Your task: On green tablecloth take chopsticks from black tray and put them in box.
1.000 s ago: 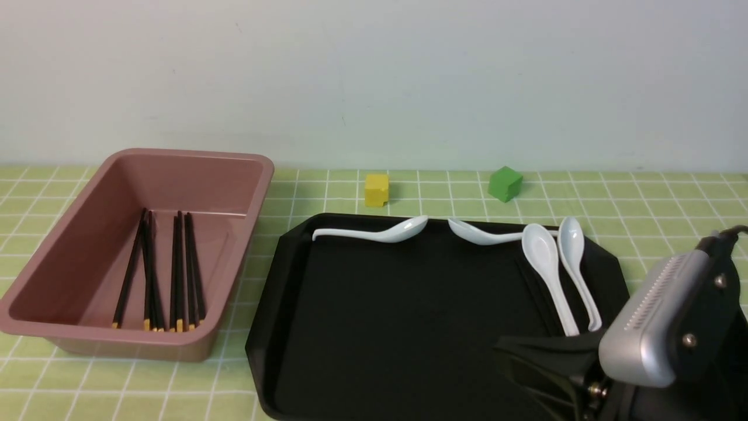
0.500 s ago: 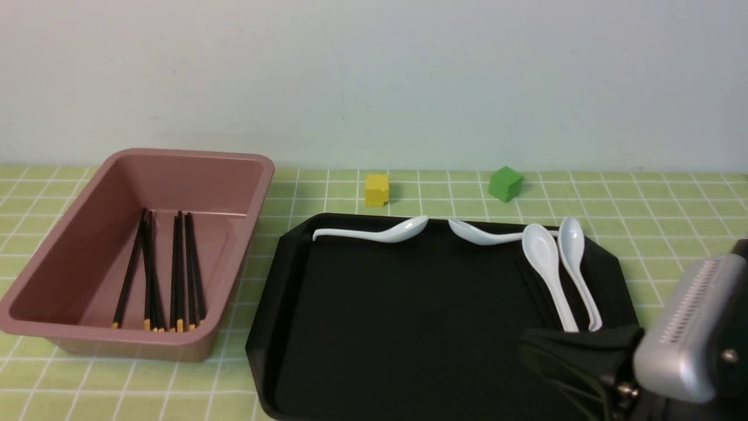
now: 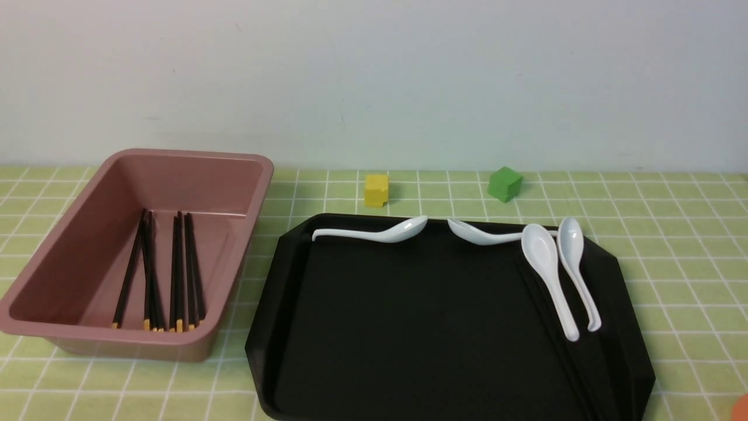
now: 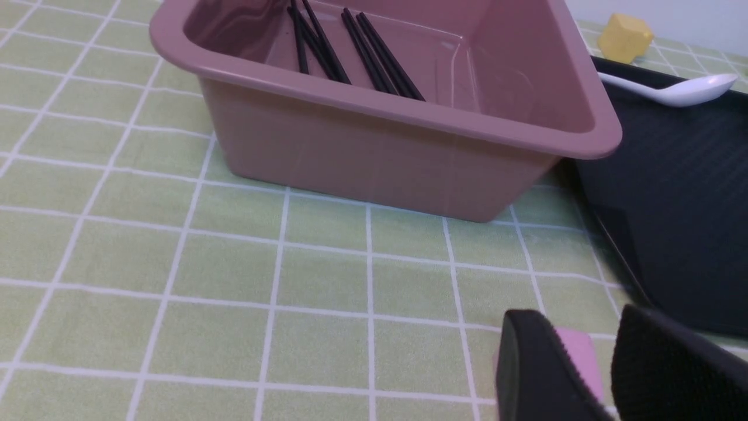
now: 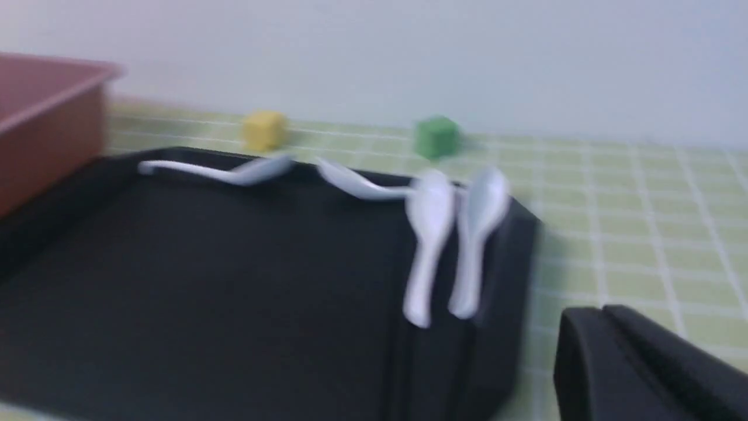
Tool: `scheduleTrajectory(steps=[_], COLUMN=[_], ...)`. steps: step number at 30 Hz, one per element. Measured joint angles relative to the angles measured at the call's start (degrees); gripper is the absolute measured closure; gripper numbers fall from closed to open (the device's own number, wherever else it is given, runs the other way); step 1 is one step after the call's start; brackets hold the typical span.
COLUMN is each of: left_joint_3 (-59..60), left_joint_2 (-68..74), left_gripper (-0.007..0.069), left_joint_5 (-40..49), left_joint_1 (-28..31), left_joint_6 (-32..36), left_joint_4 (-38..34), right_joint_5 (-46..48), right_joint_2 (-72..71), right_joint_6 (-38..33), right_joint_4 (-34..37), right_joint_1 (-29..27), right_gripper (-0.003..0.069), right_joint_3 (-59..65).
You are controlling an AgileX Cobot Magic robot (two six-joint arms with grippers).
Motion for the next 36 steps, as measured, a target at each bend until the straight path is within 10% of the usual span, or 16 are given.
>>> scheduleTrajectory(steps=[7, 36], left_joint_3=[0.0, 0.0], left_joint_2=[0.0, 0.0], left_gripper=[0.0402, 0.0388], left_joint_5=[0.0, 0.1], left_joint_1=[0.0, 0.0], left_joint_6=[0.0, 0.0], left_joint_4=[0.0, 0.0], right_joint_5=[7.3, 9.2], right_joint_2=[-6.7, -6.8], right_joint_6=[5.7, 6.1], right_joint_4=[-4.2, -6.7], right_joint_1=[-7.0, -2.6], right_gripper=[0.0613, 0.0570], right_joint_3=[5.0, 4.7])
